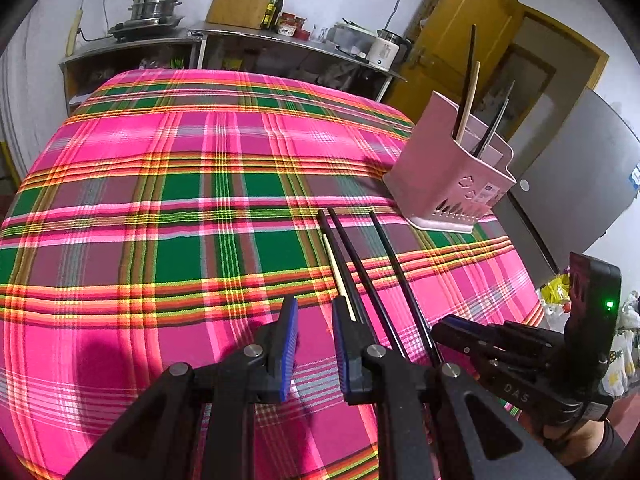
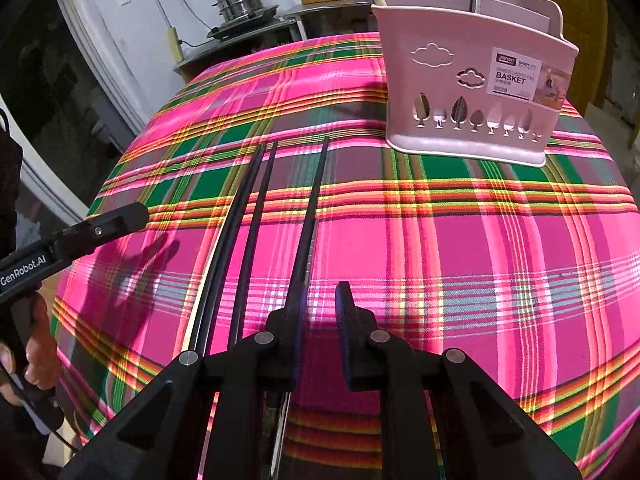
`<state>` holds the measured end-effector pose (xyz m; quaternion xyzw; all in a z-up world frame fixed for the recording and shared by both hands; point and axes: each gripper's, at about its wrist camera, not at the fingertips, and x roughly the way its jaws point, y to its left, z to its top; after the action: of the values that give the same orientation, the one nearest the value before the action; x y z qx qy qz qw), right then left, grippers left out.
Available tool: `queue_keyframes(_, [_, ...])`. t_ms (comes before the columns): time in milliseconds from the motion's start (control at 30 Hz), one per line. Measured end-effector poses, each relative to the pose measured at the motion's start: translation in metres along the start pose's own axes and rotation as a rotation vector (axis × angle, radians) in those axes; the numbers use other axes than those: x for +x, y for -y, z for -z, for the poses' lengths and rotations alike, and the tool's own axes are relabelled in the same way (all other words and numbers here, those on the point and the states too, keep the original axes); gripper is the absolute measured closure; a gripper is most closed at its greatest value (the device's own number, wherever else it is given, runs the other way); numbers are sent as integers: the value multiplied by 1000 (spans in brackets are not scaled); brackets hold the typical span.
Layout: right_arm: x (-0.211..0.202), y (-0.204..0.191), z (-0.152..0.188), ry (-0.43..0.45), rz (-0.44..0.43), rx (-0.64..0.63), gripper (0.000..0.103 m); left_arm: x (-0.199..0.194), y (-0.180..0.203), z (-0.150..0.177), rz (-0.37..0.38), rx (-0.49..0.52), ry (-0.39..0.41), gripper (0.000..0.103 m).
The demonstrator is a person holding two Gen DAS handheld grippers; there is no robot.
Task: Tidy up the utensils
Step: 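Move both open tools back down to the remaining chopsticks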
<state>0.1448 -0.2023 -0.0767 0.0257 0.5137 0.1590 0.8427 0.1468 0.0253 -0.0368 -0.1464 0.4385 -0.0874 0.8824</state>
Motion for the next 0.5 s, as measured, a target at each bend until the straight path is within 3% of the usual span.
queue_keyframes(500, [-2, -4, 6, -14, -3, -16, 88, 10, 3, 4, -4, 0, -28, 86])
